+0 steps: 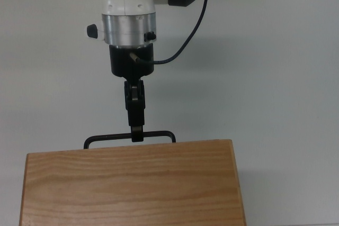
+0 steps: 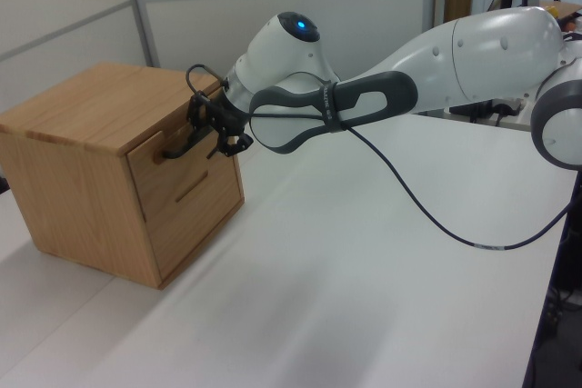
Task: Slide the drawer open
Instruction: 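Close the gripper on the black drawer handle, then pull the handle outward, sliding the upper drawer out of the cabinet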
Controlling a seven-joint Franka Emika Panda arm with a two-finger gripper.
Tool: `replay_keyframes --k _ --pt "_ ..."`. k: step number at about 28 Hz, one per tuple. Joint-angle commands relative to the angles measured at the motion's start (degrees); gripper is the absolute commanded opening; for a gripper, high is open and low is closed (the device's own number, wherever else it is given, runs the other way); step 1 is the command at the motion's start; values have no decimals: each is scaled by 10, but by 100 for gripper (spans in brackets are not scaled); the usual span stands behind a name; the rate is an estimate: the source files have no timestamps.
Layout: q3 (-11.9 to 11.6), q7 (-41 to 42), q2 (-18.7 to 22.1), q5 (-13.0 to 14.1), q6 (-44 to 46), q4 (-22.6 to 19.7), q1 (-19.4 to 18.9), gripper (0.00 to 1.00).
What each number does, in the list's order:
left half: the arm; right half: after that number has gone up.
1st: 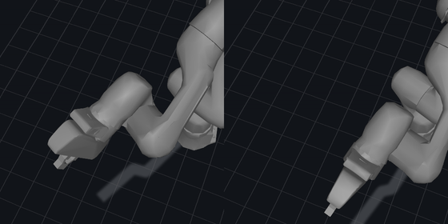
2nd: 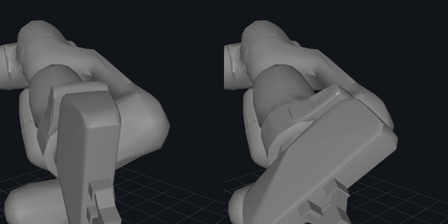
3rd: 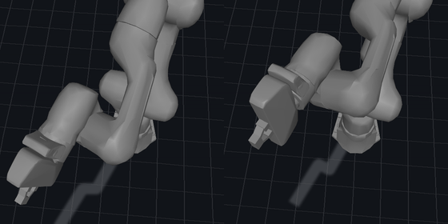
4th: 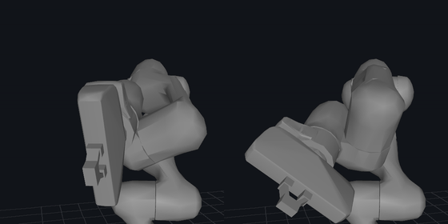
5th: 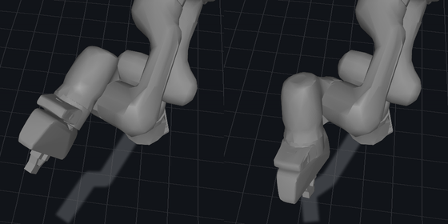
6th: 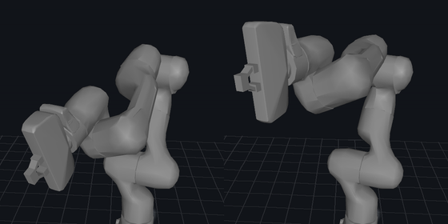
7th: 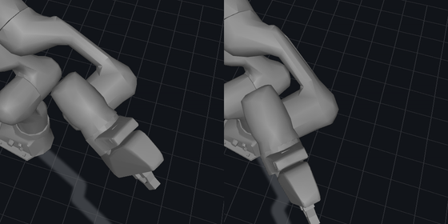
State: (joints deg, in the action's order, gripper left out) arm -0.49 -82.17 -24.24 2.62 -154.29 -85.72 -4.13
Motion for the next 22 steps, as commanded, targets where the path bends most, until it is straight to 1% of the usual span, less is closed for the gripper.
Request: replay_keyframes --k 1,2,6,7,10,13,16,22 --pt "-4 10 -10 -11 -2 7 -3 30" --pt "-5 10 -9 -13 -1 7 -3 21" --pt "-5 10 -6 -23 0 7 -3 5" --pt "-3 10 -5 -31 1 7 -3 0" --pt "-2 10 -3 -46 2 7 -3 0" --pt "-1 10 3 -47 4 7 -4 0" --pt "-1 10 22 -46 11 4 -3 0" --pt "-1 11 51 -46 108 6 -3 0"
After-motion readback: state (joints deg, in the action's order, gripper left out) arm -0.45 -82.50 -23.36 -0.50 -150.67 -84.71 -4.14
